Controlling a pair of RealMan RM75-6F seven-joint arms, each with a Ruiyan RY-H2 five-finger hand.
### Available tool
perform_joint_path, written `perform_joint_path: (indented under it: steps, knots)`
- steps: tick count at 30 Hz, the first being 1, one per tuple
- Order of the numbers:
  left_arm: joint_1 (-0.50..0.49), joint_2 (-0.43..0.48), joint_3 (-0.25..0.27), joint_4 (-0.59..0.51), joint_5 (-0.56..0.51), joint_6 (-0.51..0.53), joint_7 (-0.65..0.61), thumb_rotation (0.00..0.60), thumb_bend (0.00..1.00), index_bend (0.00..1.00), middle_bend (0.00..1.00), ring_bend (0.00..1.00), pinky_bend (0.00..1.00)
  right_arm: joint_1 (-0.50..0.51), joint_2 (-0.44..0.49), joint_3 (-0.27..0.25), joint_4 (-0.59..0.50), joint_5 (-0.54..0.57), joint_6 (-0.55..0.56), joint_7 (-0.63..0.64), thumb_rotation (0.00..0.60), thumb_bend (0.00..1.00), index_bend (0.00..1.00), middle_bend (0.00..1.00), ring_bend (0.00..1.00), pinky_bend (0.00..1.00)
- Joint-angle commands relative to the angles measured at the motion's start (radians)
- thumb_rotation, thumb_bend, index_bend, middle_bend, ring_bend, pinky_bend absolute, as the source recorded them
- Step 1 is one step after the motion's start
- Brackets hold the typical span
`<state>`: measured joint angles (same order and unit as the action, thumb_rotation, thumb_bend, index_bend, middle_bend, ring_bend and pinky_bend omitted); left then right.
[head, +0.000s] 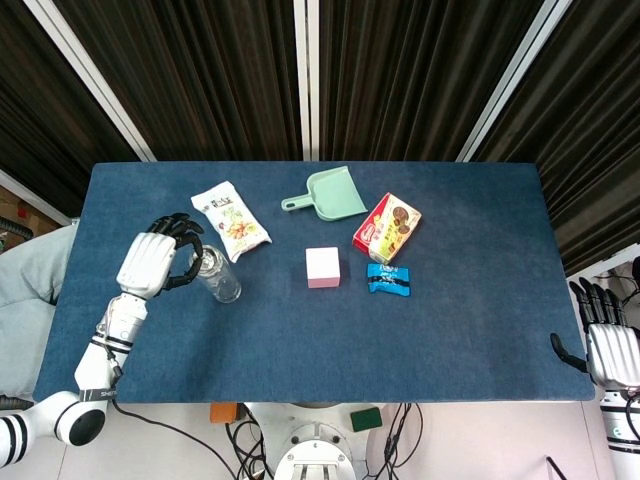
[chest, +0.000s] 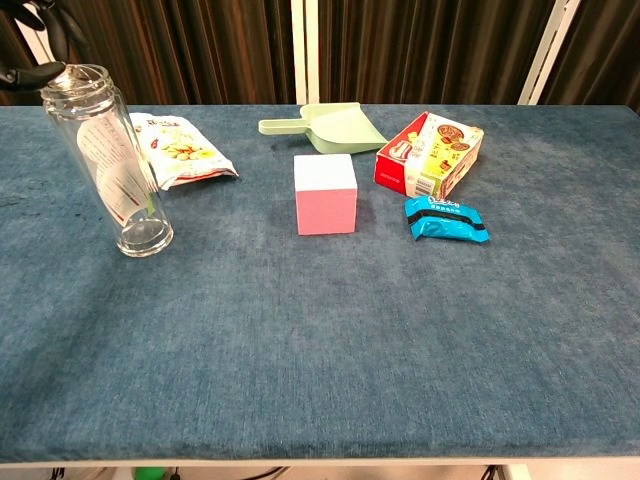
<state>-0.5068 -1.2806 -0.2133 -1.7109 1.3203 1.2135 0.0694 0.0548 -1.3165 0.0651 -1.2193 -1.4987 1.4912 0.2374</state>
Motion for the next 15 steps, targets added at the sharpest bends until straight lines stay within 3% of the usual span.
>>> perform_joint_path:
  steps: [1, 5, 8, 11, 13, 15]
  knots:
    - [0.000, 0.002, 0.002, 0.001, 0.002, 0.000, -0.001, 0.600, 0.42, 0.63, 0.33, 0.18, 0.22, 0.000, 0.000, 0.000, -0.001, 0.000, 0.000, -0.001, 0.600, 0.32, 0.00, 0.00, 0.00, 0.00]
    - [0.000, 0.008, 0.006, 0.004, 0.014, -0.001, -0.022, 0.600, 0.41, 0.49, 0.32, 0.18, 0.21, 0.000, 0.001, 0.001, -0.002, 0.001, 0.000, -0.002, 0.600, 0.32, 0.00, 0.00, 0.00, 0.00]
    - [0.002, 0.013, 0.010, 0.011, 0.024, -0.001, -0.041, 0.584, 0.41, 0.27, 0.31, 0.18, 0.21, 0.000, 0.002, 0.002, -0.004, 0.002, 0.001, -0.003, 0.600, 0.33, 0.00, 0.00, 0.00, 0.00]
    - [0.005, 0.018, 0.013, 0.017, 0.032, 0.003, -0.056, 0.451, 0.40, 0.11, 0.30, 0.18, 0.21, -0.001, 0.003, 0.001, -0.006, 0.002, 0.002, -0.006, 0.600, 0.33, 0.00, 0.00, 0.00, 0.00]
    - [0.008, 0.021, 0.015, 0.020, 0.038, 0.007, -0.070, 0.371, 0.40, 0.08, 0.29, 0.18, 0.21, -0.001, 0.003, 0.001, -0.008, 0.001, 0.002, -0.008, 0.600, 0.33, 0.00, 0.00, 0.00, 0.00]
    - [0.010, 0.024, 0.017, 0.023, 0.044, 0.011, -0.080, 0.336, 0.40, 0.07, 0.29, 0.18, 0.21, 0.000, 0.004, 0.001, -0.010, 0.001, 0.002, -0.010, 0.600, 0.33, 0.00, 0.00, 0.00, 0.00]
